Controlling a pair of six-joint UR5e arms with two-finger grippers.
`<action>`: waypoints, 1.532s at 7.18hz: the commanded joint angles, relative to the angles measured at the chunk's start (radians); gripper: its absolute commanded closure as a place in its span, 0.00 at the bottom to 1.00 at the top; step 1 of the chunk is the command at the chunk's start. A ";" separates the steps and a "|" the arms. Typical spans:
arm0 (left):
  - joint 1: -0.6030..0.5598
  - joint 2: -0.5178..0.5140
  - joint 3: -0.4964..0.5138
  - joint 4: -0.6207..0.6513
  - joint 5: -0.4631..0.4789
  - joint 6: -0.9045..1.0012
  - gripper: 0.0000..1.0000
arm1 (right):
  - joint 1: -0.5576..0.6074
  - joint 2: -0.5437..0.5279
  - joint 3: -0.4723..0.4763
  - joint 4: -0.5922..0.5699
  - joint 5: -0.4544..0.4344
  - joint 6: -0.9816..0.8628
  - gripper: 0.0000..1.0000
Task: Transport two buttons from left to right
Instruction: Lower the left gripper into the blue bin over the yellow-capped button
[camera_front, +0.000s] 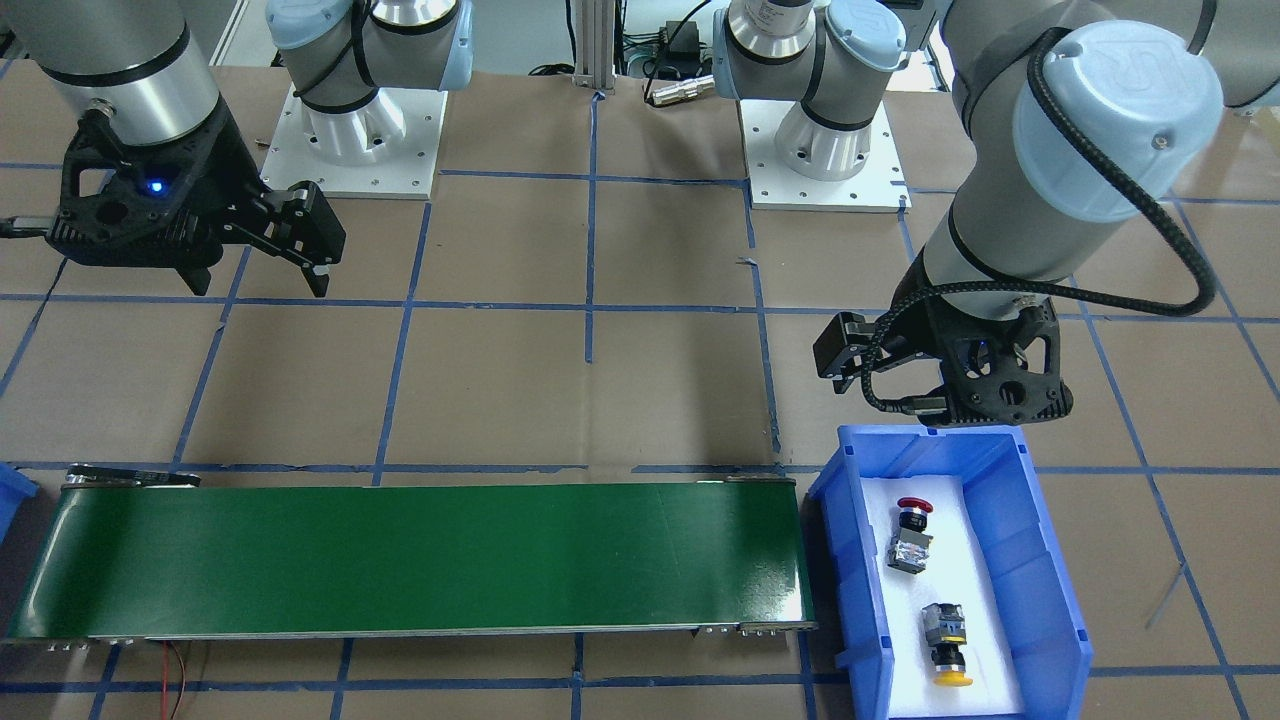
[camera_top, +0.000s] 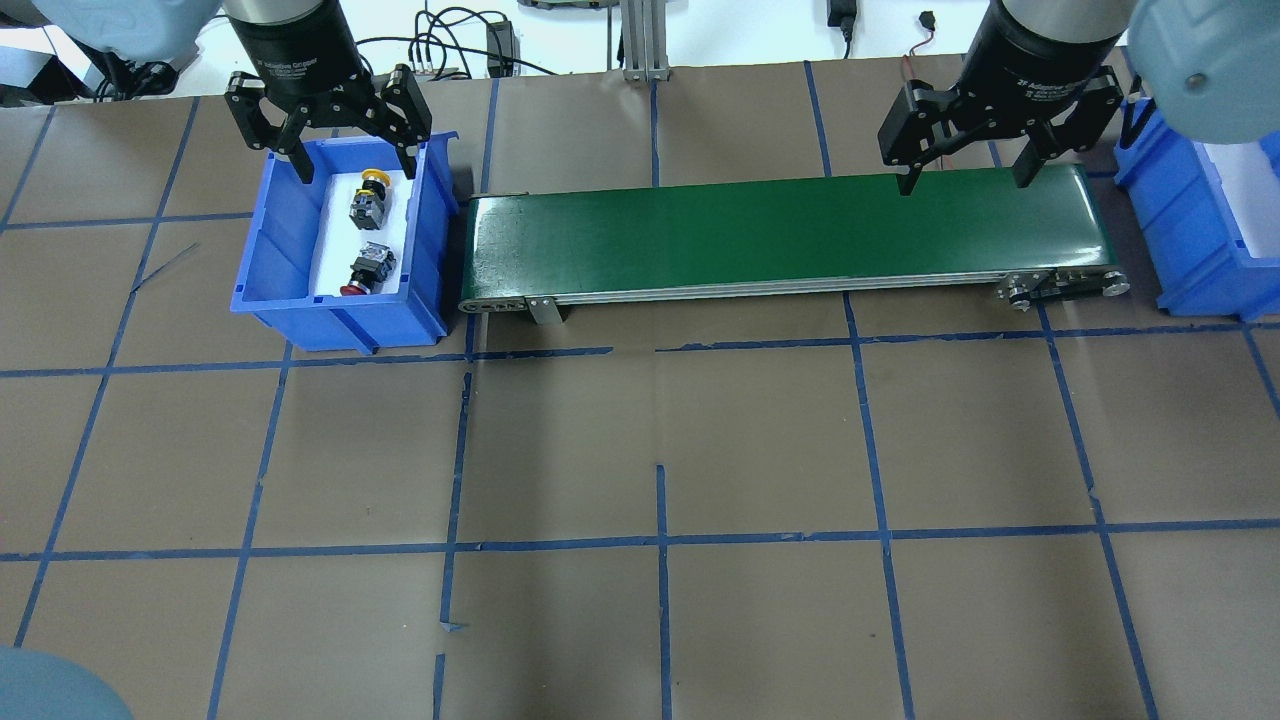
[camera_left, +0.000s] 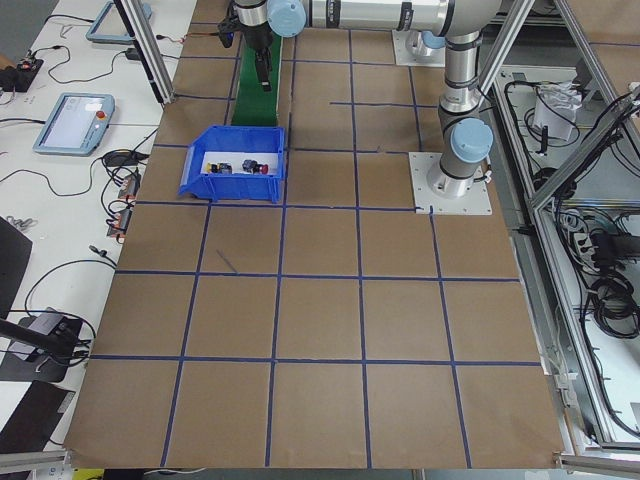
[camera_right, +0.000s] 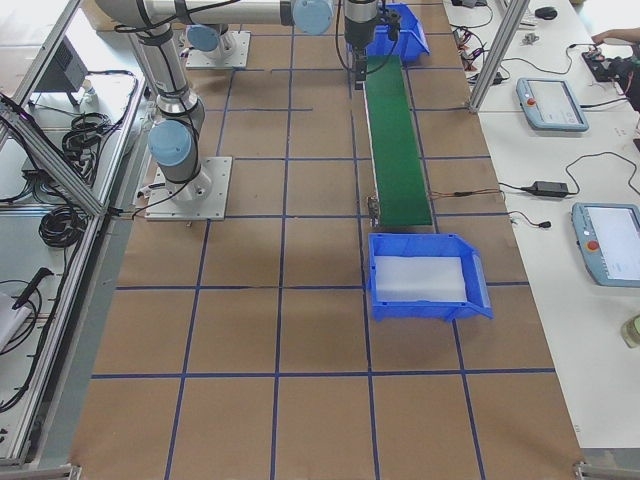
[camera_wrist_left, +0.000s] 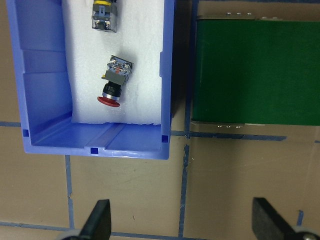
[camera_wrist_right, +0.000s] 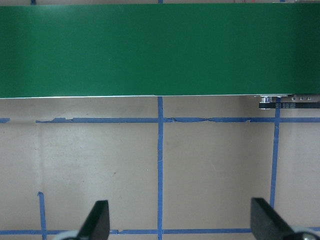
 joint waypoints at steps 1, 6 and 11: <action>0.003 -0.008 -0.004 0.003 -0.005 0.000 0.00 | 0.000 0.000 0.002 0.000 0.000 0.000 0.00; 0.150 -0.112 0.015 0.191 -0.013 0.151 0.00 | 0.000 0.000 0.002 0.000 0.000 0.000 0.00; 0.146 -0.267 0.015 0.337 -0.014 0.168 0.00 | 0.000 -0.002 0.005 -0.002 0.000 0.000 0.00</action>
